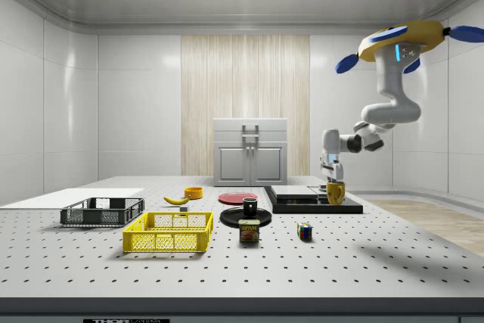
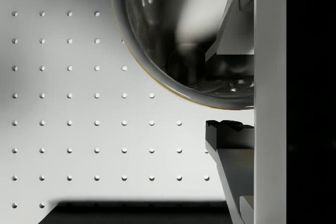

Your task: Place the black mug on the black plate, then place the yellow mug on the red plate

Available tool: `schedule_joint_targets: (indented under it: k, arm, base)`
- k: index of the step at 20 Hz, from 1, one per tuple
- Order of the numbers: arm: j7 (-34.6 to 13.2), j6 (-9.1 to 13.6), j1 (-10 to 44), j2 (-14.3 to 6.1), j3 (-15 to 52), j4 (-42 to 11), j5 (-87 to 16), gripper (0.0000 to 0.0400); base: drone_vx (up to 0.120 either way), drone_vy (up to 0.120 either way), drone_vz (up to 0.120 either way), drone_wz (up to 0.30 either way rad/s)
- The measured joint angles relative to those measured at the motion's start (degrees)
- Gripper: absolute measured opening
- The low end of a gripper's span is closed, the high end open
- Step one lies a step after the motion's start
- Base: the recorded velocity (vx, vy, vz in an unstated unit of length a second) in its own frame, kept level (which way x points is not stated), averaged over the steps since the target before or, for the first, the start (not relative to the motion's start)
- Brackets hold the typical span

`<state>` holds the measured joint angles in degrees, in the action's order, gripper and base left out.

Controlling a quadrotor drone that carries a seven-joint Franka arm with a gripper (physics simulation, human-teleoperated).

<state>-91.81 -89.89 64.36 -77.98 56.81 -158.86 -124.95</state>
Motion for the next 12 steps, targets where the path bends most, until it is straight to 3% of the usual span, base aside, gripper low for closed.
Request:
schedule_joint_targets:
  k: [12]
  arm:
    - [0.0,0.0,0.0,0.0,0.0,0.0,0.0,0.011]
  base:
    - [0.12,-0.12,0.0,0.0]
